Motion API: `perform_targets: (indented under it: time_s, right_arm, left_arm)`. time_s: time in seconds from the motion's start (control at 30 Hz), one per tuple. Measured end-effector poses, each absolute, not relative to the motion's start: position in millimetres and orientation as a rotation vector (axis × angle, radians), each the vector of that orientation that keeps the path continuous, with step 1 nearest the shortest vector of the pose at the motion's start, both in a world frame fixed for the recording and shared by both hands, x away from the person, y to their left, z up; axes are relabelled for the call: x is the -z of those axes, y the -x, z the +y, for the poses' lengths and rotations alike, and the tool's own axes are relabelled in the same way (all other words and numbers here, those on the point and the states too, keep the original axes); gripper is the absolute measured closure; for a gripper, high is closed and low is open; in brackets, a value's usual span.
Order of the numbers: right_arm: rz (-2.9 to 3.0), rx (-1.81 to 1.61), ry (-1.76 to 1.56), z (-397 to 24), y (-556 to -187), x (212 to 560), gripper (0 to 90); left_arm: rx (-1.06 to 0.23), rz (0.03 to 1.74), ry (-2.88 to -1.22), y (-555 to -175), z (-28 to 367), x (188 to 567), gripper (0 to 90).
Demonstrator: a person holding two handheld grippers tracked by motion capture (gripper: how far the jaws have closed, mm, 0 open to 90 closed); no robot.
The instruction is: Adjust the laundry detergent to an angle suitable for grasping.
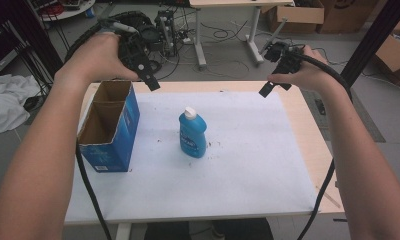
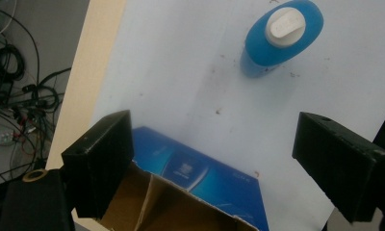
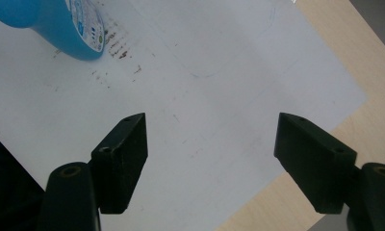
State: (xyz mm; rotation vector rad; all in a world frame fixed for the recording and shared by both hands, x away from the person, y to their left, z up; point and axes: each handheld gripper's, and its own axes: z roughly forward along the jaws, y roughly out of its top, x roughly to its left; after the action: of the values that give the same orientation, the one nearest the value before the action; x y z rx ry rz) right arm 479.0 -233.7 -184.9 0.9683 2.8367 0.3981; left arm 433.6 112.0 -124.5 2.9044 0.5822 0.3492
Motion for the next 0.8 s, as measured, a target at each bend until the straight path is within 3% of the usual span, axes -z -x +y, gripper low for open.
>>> perform_targets:
  time_s: [0.8]
  right_arm:
    - [2.826,-0.483,-0.966,-236.2,-471.2,184.2,24.0]
  left_arm:
    - [-0.32,0.573,-2.923,-433.2,110.8,129.9,15.1]
